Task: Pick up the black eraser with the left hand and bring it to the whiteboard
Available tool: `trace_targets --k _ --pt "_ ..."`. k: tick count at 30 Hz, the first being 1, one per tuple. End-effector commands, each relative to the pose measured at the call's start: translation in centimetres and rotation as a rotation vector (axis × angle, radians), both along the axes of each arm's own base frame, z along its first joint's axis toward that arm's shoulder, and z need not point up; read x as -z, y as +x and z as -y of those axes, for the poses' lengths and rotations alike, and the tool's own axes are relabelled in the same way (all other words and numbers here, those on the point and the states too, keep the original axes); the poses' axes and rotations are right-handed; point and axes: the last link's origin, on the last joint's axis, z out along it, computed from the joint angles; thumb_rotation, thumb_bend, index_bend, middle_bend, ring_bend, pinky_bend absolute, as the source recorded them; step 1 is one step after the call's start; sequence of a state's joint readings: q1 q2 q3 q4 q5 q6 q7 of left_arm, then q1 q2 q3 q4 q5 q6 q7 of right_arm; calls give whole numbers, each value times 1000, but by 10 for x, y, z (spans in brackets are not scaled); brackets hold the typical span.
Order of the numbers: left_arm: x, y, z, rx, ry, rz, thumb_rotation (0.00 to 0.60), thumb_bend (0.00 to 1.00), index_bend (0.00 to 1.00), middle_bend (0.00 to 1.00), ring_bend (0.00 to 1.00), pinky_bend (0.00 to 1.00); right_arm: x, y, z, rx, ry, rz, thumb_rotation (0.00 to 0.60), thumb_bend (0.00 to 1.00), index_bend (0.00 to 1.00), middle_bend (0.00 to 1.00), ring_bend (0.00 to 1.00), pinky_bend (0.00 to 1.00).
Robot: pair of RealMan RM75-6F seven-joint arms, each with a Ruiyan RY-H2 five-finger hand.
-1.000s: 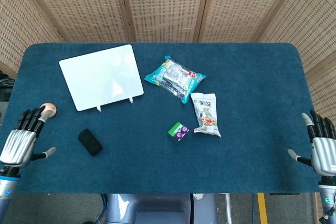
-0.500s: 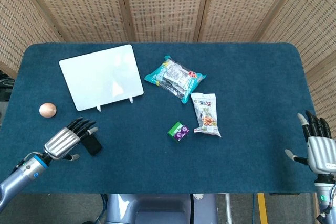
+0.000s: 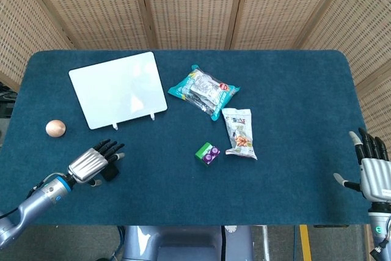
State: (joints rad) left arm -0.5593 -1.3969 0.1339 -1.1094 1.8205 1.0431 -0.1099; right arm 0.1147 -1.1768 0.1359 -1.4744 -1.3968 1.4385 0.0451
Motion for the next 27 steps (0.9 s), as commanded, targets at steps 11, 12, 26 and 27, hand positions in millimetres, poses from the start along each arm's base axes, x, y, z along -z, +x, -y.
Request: trace_targets --k 11,12,26,27 --pt "6 4 -5 -3 7 35 600 156 548 416 334 393 -3 -1 0 -1 -4 16 600 0 0 0 0 0" --pt "5 5 -5 6 20 46 600 159 569 434 352 406 -3 -1 0 -1 -3 17 600 0 0 0 0 0" --pt "-29 79 -66 308 407 154 600 114 591 447 364 416 -2 0 -2 -10 8 21 600 0 0 0 0 0" --pt "-28 83 -72 320 429 137 600 114 592 447 364 416 -2 1 -2 -11 9 21 600 0 0 0 0 0"
